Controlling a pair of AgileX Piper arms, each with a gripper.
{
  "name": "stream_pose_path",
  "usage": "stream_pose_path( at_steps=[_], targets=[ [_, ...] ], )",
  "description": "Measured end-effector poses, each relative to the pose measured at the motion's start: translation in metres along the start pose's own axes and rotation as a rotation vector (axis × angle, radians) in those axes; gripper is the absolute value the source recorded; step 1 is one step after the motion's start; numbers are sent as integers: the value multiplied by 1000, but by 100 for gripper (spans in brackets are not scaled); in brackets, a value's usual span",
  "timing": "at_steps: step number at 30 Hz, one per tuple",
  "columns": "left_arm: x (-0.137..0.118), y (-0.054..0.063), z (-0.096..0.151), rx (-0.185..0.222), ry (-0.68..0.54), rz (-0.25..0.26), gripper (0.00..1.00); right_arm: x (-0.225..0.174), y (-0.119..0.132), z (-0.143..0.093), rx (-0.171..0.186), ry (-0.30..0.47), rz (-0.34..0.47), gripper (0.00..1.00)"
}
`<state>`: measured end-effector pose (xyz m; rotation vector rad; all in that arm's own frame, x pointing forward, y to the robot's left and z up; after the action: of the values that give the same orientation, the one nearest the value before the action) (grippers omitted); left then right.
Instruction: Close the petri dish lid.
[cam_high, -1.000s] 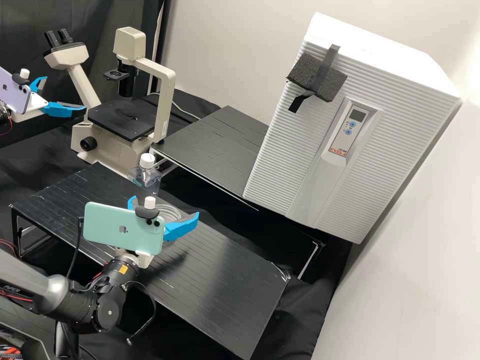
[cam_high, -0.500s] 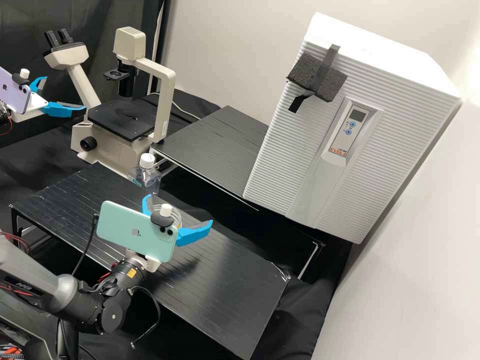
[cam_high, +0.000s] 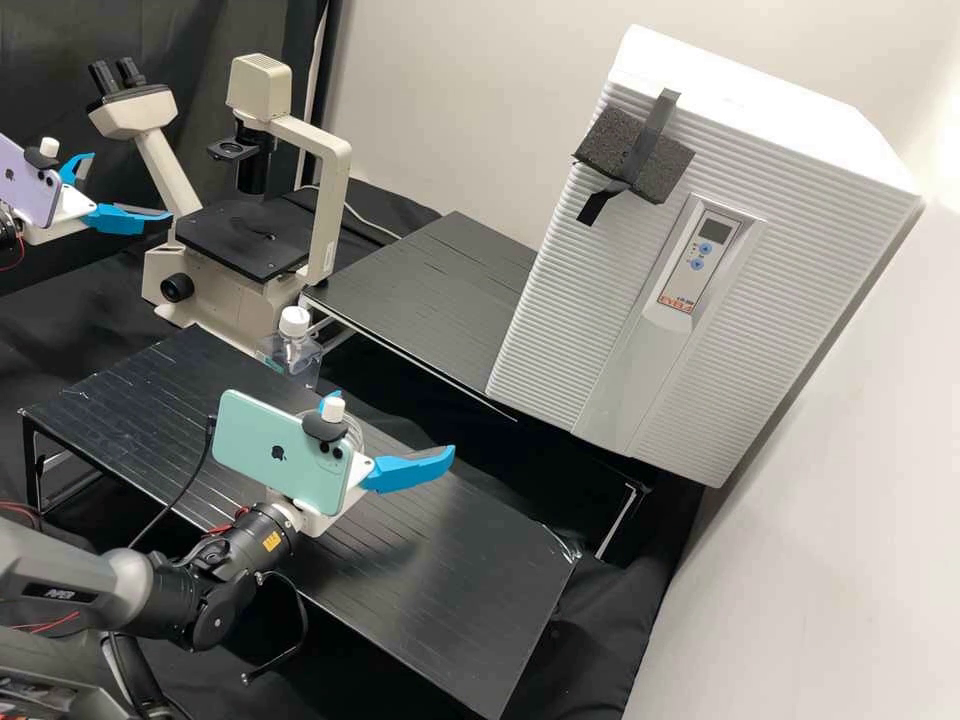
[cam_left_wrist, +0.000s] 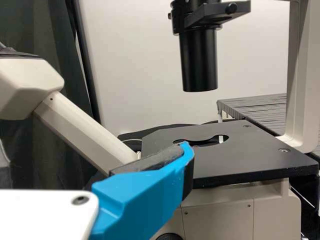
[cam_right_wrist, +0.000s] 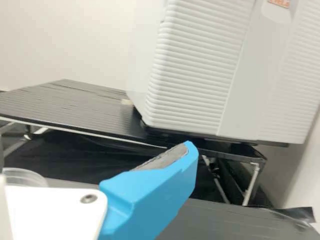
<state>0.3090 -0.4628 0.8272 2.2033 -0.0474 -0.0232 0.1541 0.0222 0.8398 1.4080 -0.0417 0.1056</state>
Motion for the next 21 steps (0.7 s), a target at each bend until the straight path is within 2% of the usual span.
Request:
stream_pose_path(
  at_steps=[3, 4, 6, 11, 17, 21],
  targets=[
    [0, 0, 0, 0, 0, 0, 100, 1, -1, -2, -13, -32, 37, 100],
    [0, 0, 0, 0, 0, 0, 100, 2, -2, -3, -25, -38, 37, 100],
    [0, 0, 0, 0, 0, 0, 100, 4, -7, -3, -24, -87, 48, 100],
    [0, 0, 0, 0, 0, 0, 100, 10, -20, -4, -62, -149, 49, 100],
    [0, 0, 0, 0, 0, 0, 100, 16, -27, -2, -94, -154, 73, 100],
    [0, 0, 0, 0, 0, 0, 100, 16, -25, 1, -102, -166, 83, 100]
  ],
)
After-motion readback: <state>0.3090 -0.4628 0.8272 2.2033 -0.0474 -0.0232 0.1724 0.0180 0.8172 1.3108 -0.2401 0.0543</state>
